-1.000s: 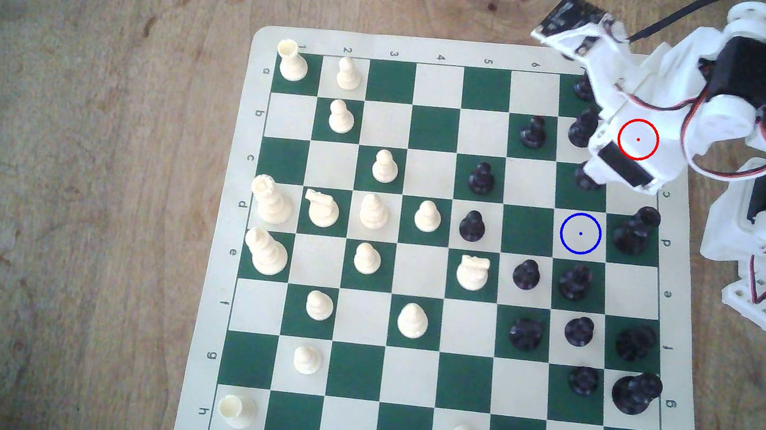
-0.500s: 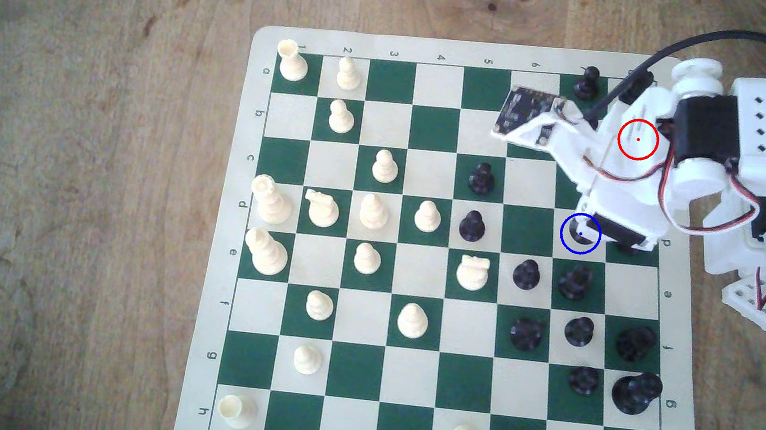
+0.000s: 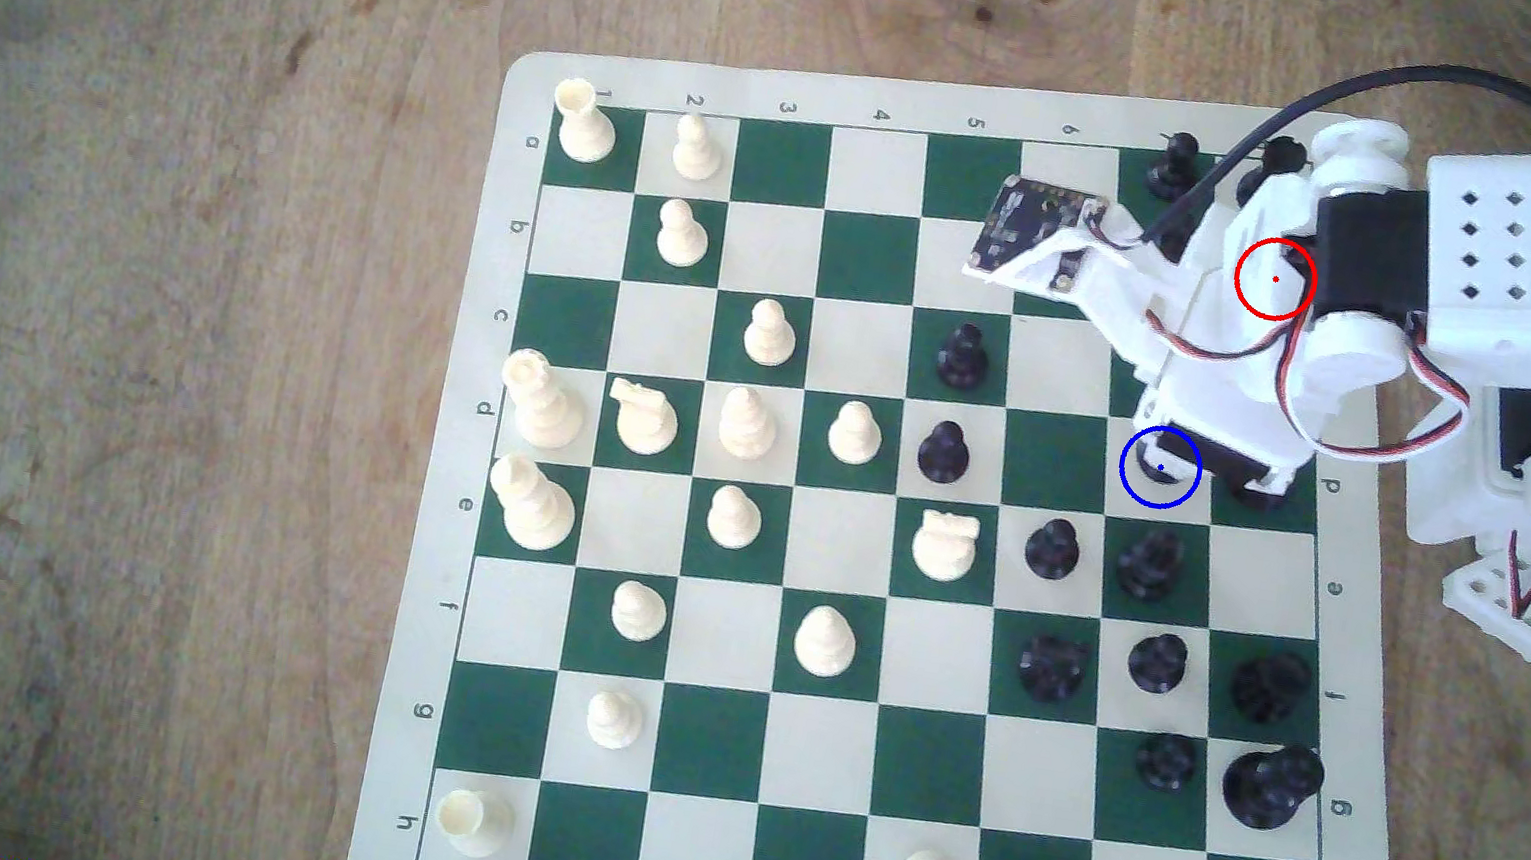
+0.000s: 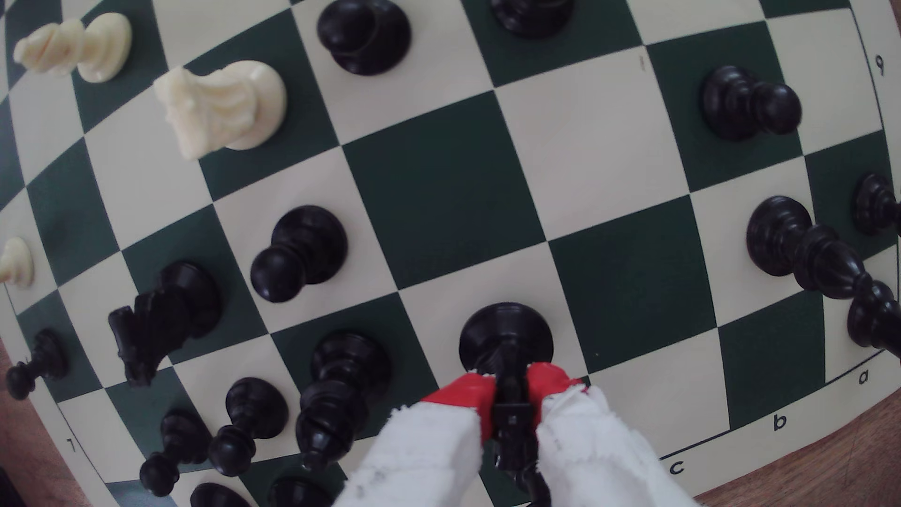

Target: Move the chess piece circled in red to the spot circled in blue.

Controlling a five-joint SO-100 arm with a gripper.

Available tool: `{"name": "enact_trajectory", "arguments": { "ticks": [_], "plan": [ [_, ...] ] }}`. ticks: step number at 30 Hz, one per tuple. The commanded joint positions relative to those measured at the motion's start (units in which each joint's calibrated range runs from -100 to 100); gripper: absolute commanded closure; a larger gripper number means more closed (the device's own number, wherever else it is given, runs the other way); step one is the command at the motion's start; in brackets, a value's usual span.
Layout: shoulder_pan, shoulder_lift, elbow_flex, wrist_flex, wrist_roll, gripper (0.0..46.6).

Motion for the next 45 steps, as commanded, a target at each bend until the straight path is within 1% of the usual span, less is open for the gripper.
{"name": "enact_trajectory", "arguments": {
  "ticks": [1,15,42,43,44,45],
  "plan": [
    [0.44,0.70,-0.49,-1.23,0.10,46.4],
    [1.53,2.91,-0.13,-2.38,0.54,46.4],
    [-1.36,1.29,-0.13,-2.46,-0.15,46.2],
    [-1.36,1.46,-0.13,-2.46,-0.15,45.9],
    [-1.36,1.55,-0.13,-2.46,-0.24,44.6],
    [-1.13,1.55,-0.13,-2.46,-0.44,41.8]
  ]
}}
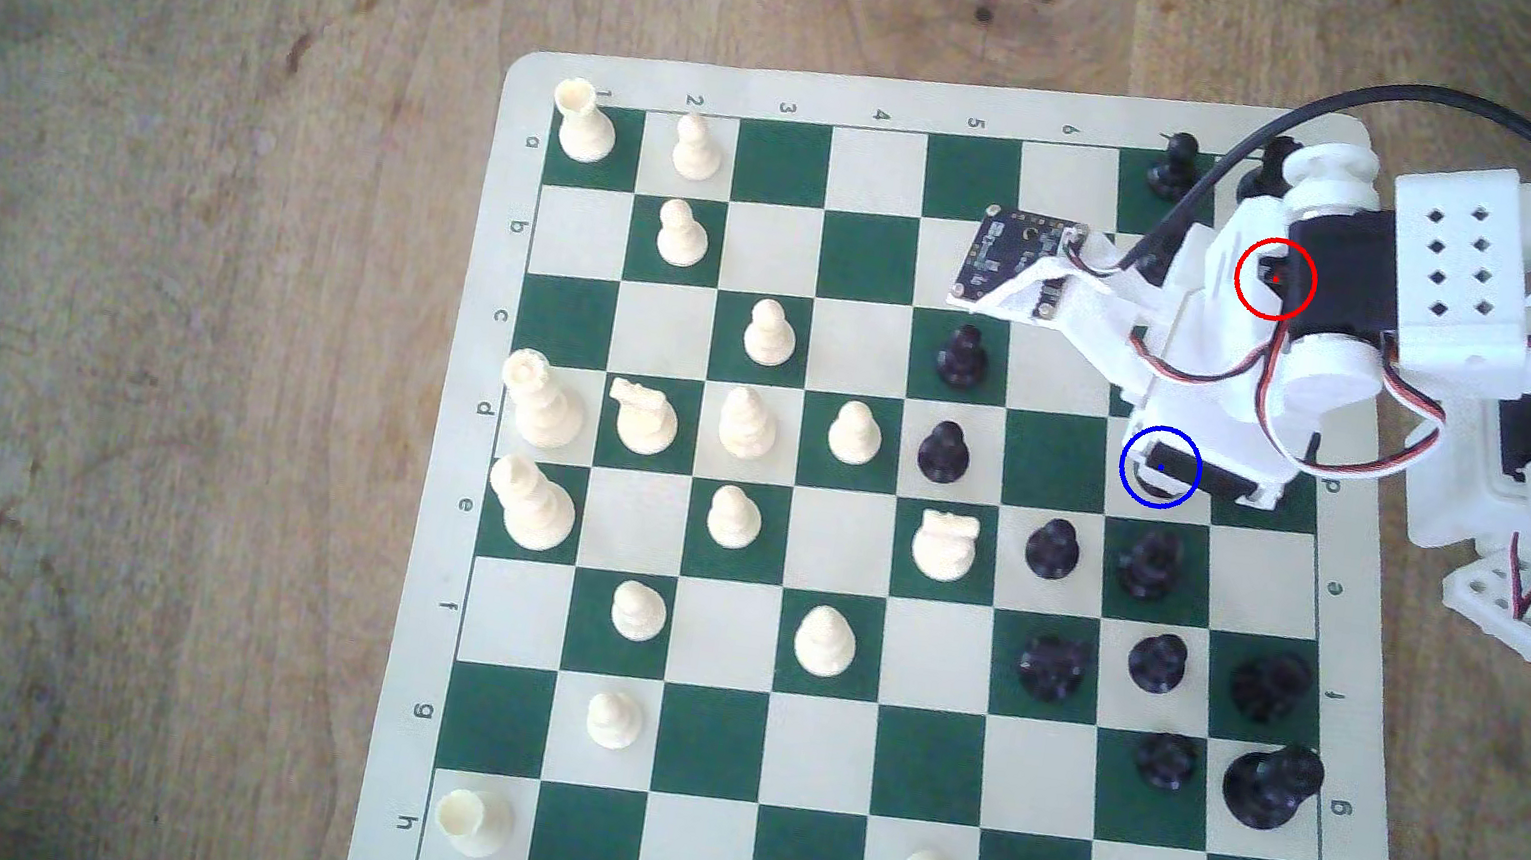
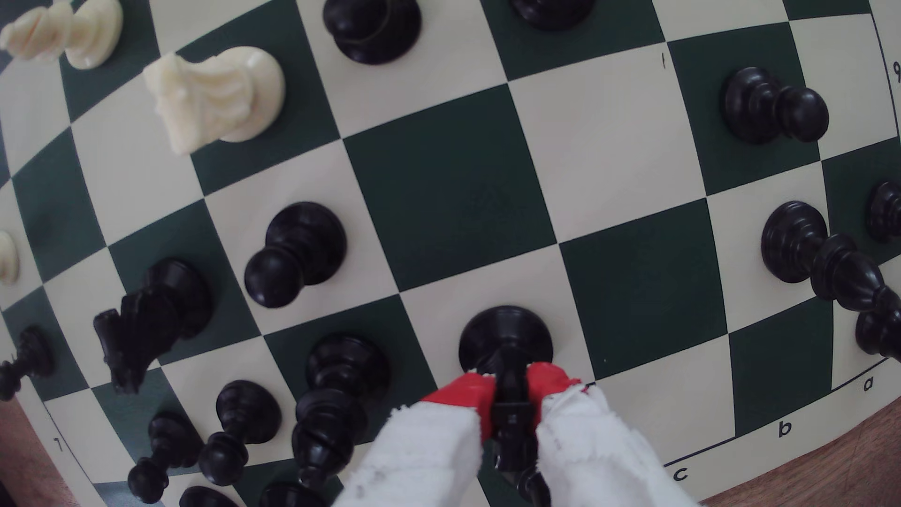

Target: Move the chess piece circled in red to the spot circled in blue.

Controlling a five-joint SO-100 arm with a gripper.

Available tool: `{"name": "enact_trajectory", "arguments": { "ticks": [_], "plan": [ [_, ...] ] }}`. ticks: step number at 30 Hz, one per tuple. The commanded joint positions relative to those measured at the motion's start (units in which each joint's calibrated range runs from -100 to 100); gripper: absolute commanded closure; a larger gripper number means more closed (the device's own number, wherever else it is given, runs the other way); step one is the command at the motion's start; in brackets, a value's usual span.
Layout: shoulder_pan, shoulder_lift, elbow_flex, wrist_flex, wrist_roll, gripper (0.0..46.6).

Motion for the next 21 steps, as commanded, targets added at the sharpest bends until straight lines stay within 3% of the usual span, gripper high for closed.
{"name": "enact_trajectory", "arguments": {
  "ticks": [1,5,21],
  "plan": [
    [0.21,-1.80,-0.76,-0.23,-0.59,39.6],
    [1.00,-2.74,-0.67,-0.31,-0.63,32.3],
    [3.50,-13.43,-5.02,1.25,-0.39,32.6]
  ]
}}
